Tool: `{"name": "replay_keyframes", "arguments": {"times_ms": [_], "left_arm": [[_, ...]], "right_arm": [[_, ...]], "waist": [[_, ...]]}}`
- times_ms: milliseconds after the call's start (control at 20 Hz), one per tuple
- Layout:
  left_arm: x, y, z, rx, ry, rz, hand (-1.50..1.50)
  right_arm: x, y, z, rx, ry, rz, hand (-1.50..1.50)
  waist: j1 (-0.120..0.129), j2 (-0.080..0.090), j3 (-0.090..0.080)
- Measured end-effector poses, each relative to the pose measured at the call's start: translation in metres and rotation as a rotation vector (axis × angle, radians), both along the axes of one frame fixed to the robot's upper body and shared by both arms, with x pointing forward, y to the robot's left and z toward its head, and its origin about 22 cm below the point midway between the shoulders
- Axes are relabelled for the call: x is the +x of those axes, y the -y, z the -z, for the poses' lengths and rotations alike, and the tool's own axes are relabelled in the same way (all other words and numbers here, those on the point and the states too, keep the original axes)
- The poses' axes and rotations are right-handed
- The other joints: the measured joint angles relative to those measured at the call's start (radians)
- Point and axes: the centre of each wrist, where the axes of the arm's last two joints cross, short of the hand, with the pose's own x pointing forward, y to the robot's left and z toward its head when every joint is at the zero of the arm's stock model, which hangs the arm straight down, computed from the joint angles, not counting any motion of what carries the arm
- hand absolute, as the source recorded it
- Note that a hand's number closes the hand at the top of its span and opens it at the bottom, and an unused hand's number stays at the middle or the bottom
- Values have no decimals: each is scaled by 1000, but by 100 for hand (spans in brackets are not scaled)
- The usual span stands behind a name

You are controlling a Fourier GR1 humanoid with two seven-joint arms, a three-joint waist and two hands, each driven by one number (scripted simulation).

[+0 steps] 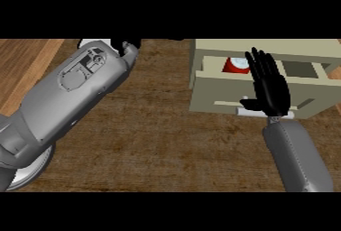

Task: Pick up the can, place it into the drawer and close the drawer

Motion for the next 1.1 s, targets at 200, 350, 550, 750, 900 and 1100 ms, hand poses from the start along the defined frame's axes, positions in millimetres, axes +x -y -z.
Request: {"name": "replay_keyframes", "arguments": {"times_ms": [200,350,550,750,900,1100], "left_arm": [[-5,-17,5,3,-18,-3,-150],[-12,-21,9,2,-25,-5,-150],[-19,-33,16,9,-29,-6,-150],[-27,-44,28,13,-36,6,-150],[-33,-48,32,22,-32,13,-150],[-39,-57,36,19,-35,16,-150]], "right_arm": [[19,-2,-2,6,25,31,-150],[32,-3,-4,12,42,54,-150],[46,-8,-4,16,54,66,-150],[63,-13,-15,27,50,92,-150],[72,-16,-22,33,69,106,-150],[81,-19,-31,20,54,109,-150]], "waist": [[0,6,5],[2,11,9],[7,18,13],[14,29,20],[20,31,21],[20,36,22]]}}
